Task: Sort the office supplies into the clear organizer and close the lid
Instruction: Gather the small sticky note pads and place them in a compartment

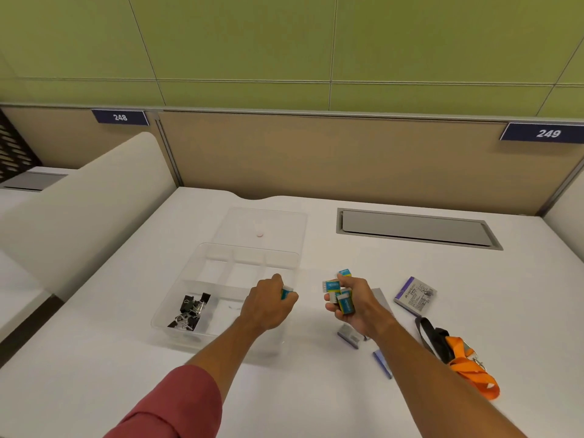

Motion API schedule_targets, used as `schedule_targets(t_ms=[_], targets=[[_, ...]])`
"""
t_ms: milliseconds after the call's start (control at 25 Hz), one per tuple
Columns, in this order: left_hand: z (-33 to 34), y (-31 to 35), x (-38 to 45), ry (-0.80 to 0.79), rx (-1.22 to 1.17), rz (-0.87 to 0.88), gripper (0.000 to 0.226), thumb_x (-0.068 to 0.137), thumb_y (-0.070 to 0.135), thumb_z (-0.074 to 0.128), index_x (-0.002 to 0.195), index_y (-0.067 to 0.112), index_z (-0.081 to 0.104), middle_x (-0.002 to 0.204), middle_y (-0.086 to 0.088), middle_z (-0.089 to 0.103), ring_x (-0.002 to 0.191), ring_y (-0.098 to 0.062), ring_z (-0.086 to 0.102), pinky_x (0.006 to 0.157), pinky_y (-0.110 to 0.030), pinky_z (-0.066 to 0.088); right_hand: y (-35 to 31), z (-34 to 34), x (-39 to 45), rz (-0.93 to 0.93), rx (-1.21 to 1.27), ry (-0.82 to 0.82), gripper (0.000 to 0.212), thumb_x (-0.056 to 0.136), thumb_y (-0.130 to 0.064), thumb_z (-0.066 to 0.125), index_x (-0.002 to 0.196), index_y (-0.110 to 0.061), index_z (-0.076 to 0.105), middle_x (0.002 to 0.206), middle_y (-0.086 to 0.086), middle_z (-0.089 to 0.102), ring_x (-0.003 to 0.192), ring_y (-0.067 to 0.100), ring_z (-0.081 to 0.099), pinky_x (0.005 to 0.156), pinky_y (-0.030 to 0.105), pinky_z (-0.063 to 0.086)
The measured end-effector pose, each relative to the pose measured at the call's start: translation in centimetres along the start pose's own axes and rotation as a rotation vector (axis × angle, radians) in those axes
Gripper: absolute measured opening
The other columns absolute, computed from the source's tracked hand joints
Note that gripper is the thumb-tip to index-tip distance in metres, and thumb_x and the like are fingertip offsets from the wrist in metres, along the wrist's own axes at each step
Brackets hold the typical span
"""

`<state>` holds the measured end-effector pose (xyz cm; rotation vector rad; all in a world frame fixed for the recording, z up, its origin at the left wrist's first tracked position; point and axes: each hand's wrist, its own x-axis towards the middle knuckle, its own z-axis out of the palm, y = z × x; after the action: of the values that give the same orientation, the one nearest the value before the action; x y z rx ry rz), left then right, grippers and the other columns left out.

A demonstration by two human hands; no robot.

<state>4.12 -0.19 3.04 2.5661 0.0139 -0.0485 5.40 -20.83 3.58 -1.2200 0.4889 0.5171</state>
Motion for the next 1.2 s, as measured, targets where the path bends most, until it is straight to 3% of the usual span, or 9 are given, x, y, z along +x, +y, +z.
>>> schedule_targets(t_ms=[280,440,680,920,1200], targets=[[-2.8,-4.1,-0.2,-0.010,0.016,0.037,0.028,0.078,0.046,0.046,0.078,0.018,0.044,0.081,0.001,0.063,0.069,-0.019,0.057,0.059,-0.034,0.047,1.0,4.8,0.3,0.004,-0.002,0.039,0.024,0.092,-0.026,0.050,0.095,-0.006,0.062,0.062,0.008,0.067,0.049,0.019,0.062,0.040,0.020,0.044],[-4.9,-6.6,0.0,-0.030,0.031,0.052,0.028,0.077,0.047,0.046,0.078,0.018,0.043,0.087,0.001,0.065,0.069,-0.020,0.058,0.059,-0.034,0.046,1.4,8.0,0.8,-0.022,-0.055,0.118,0.022,0.092,-0.023,0.049,0.094,-0.006,0.063,0.068,0.009,0.066,0.050,0.019,0.060,0.042,0.020,0.044],[-7.4,-10.4,1.1,-0.012,0.063,0.058,0.026,0.081,0.045,0.050,0.080,0.019,0.044,0.077,0.001,0.058,0.064,-0.017,0.054,0.053,-0.029,0.041,1.5,12.5,1.9,-0.102,-0.176,0.191,0.021,0.093,-0.024,0.051,0.091,-0.007,0.063,0.070,0.009,0.064,0.050,0.018,0.058,0.045,0.024,0.043],[-9.9,-14.1,3.7,0.017,0.094,0.043,0.024,0.082,0.039,0.052,0.085,0.015,0.047,0.082,-0.003,0.057,0.070,-0.023,0.056,0.058,-0.030,0.041,2.1,16.2,3.4,-0.148,-0.258,0.202,0.020,0.096,-0.023,0.047,0.092,-0.009,0.059,0.073,0.010,0.059,0.050,0.014,0.051,0.043,0.022,0.040],[-10.3,-17.7,8.5,-0.068,0.168,0.080,0.022,0.092,0.032,0.050,0.096,0.010,0.049,0.098,-0.010,0.054,0.084,-0.028,0.058,0.068,-0.034,0.045,2.5,18.0,5.0,-0.160,-0.277,0.273,0.017,0.093,-0.022,0.048,0.091,-0.010,0.060,0.074,0.011,0.060,0.048,0.014,0.051,0.044,0.022,0.040]])
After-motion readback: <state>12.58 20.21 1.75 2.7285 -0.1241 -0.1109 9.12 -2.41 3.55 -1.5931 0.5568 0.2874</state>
